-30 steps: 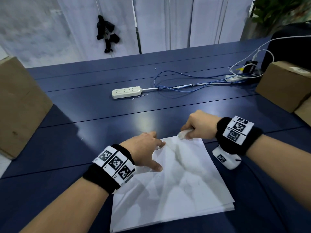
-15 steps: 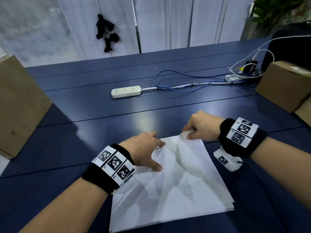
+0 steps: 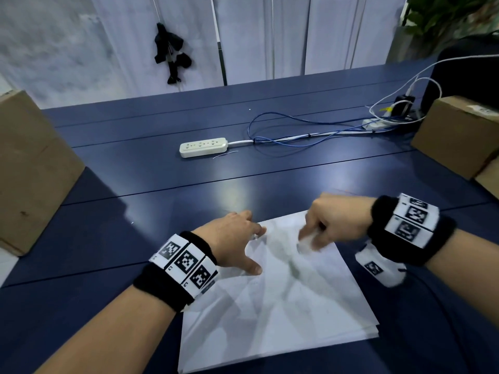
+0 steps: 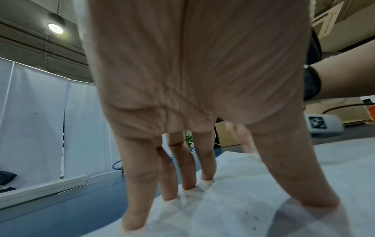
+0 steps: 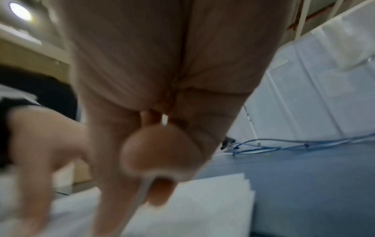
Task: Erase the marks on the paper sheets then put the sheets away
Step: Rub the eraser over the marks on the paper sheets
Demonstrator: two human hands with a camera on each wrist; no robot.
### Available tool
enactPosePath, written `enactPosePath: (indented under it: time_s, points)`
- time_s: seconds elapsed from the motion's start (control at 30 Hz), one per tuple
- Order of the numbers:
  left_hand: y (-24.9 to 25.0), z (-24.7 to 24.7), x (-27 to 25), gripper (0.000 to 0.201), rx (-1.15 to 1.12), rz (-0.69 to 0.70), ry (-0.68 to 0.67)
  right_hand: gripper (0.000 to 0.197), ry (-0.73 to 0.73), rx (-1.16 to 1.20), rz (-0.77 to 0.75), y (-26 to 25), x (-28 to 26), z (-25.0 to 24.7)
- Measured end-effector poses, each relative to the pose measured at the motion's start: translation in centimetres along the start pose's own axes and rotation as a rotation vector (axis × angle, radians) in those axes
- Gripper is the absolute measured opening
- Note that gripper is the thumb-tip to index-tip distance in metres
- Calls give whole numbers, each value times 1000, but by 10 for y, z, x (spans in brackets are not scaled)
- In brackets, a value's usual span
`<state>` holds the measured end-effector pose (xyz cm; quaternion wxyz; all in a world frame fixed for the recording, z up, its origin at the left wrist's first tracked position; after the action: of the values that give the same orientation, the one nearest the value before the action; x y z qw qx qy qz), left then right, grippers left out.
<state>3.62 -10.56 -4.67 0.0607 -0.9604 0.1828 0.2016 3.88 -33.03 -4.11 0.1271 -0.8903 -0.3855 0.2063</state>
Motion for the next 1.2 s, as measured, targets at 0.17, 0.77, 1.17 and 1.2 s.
enactPosePath:
  time_s: [0.17,0.77,1.17,1.2]
  points:
    - [0,0,1,80,7,5,0,27,48,-15,9,0,7,-6]
    - [0,0,1,80,15,-5,-8,22,189,-92,64,10,6,-14]
    - [1,-1,0,79,19,-3,-1,23,197,-135,99,7,4,-16]
    - [1,-1,0,80,15,-1,0,24,148,-111,67,5,0,-13]
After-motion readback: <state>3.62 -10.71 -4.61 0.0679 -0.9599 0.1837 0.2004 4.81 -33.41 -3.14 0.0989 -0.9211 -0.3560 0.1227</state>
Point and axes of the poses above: each hand's wrist, its own x-axis towards the middle knuckle, its own z-axis out of the palm, y = z × x, the point moved 2 cm from there along x, towards the middle knuckle, and after that the axes turned 15 degrees about -z, right-handed, at the moved point
